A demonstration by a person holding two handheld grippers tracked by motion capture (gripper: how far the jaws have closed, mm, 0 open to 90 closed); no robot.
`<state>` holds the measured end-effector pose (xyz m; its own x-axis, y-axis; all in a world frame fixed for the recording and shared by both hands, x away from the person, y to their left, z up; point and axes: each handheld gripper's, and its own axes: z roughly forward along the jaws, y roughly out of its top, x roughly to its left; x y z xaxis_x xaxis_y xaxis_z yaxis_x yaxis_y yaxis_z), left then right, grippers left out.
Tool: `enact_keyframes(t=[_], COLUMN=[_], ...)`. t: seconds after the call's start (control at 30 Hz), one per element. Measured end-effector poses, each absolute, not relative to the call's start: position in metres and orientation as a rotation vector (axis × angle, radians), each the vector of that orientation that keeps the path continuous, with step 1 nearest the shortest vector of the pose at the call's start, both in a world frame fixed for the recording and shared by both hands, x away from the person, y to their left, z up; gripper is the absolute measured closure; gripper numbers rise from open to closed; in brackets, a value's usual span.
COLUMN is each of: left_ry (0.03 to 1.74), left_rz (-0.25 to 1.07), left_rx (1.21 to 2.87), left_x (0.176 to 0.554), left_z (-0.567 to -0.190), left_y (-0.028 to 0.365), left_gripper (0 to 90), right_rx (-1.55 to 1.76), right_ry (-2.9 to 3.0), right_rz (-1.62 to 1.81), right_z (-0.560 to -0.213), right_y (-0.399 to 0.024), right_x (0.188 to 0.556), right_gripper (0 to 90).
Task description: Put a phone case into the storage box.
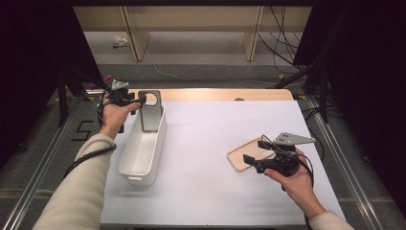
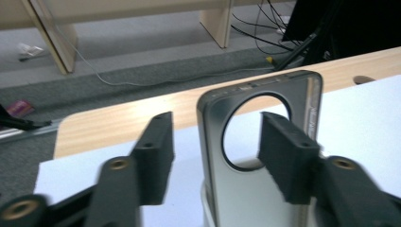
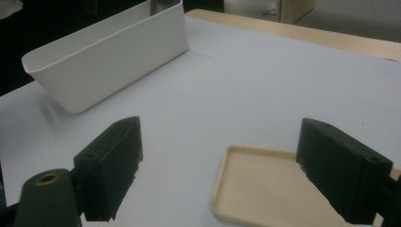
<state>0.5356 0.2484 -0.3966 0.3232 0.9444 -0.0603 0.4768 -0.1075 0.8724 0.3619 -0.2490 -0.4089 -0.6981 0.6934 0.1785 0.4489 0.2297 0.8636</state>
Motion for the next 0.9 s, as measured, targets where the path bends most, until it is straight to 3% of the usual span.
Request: enact_keyframes(t=[0.2,0.4,0.63,0.9], left_ry=[1.279,1.259,1.211,1.134], left_rz=[0.688,0.672,0.643,0.645], left_rx=[1.746,1.751,1.737,1.728], left_x=[0.528,0.513,0.485,0.454], left_z=[-0.387,-0.379,-0.376,-0.376], left_y=[0.248,0.246,0.241,0.232], left_gripper=[19.3,8.1,1.1,0.0], right_rx=[1.076,1.08,1.086,1.092], right_ry=[2.262,2.261,2.26,2.267], right_rz=[1.454,1.453,1.449,1.437], right_z=[-0.409,-0.409,-0.41,-0.412], right_y=[-0.248,-0.248,-0.249,-0.247], right_x=[0.362,0.362,0.365,0.368], right_gripper=[16.3,16.3,16.3,16.3])
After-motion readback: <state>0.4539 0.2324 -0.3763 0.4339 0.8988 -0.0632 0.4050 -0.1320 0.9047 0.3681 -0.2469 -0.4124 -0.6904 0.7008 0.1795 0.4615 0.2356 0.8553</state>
